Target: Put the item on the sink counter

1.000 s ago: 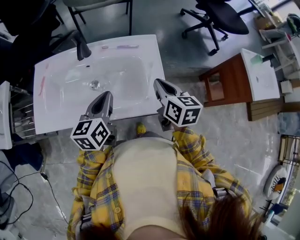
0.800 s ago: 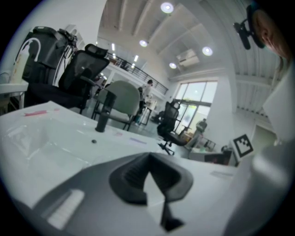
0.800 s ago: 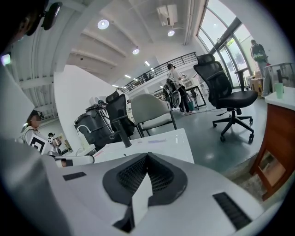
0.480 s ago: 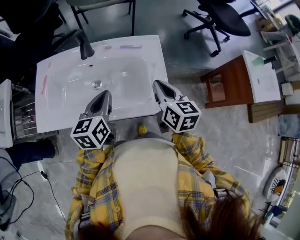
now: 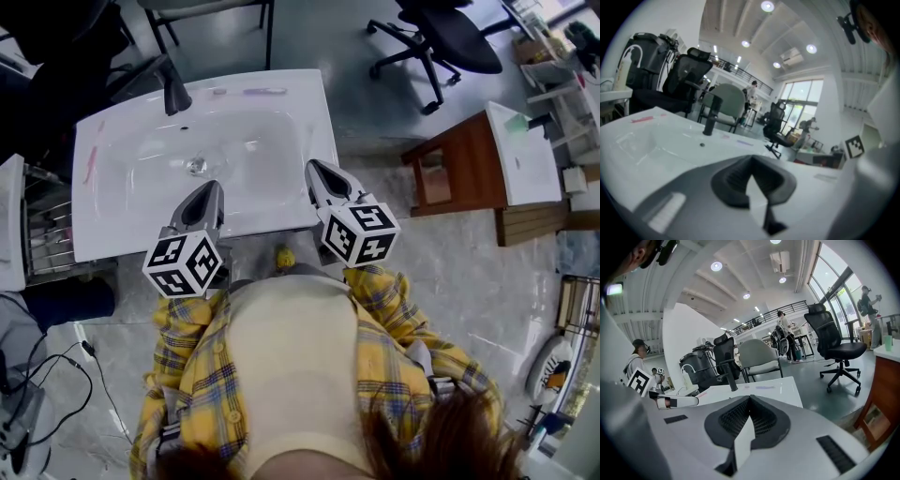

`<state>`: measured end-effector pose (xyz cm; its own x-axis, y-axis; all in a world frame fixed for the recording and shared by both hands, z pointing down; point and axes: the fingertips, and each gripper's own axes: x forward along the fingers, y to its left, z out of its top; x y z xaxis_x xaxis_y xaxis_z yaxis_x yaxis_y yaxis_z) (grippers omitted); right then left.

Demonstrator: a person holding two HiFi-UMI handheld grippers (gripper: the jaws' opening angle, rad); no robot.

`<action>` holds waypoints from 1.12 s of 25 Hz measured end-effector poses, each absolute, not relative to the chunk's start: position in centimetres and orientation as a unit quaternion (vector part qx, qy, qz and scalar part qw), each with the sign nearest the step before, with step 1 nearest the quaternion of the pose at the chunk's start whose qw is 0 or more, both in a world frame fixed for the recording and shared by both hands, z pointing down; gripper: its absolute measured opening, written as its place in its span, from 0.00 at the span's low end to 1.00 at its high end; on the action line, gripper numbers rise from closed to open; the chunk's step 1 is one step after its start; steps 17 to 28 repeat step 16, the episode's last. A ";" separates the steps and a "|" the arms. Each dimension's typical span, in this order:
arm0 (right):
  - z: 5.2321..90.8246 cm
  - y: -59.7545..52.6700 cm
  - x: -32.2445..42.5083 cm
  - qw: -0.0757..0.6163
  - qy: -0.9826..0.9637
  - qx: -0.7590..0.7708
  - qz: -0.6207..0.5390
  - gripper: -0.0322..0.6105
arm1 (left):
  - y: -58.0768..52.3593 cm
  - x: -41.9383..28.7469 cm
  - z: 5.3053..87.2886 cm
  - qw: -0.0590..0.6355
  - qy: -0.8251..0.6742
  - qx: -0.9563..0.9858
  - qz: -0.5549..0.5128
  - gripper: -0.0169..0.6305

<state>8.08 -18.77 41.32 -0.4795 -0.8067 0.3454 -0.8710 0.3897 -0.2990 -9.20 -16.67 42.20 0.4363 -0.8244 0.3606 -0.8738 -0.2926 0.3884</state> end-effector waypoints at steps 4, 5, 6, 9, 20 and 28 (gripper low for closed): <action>41.2 -18.8 8.0 0.076 -0.831 0.505 0.220 0.07 | -16.7 -9.1 42.1 0.272 -0.530 0.802 0.042 0.04; 41.3 -18.8 8.0 0.077 -0.832 0.504 0.219 0.07 | -16.7 -9.1 42.2 0.273 -0.529 0.802 0.041 0.04; 41.3 -18.9 7.9 0.078 -0.832 0.504 0.218 0.07 | -16.6 -9.1 42.3 0.274 -0.529 0.802 0.041 0.04; 41.4 -18.8 8.0 0.081 -0.832 0.505 0.218 0.07 | -16.5 -9.0 42.5 0.277 -0.527 0.802 0.042 0.04; 41.3 -19.0 8.3 0.084 -0.831 0.506 0.218 0.07 | -16.5 -8.9 42.5 0.280 -0.528 0.801 0.044 0.04; 41.3 -19.0 8.3 0.084 -0.831 0.506 0.218 0.07 | -16.5 -8.9 42.5 0.280 -0.528 0.801 0.044 0.04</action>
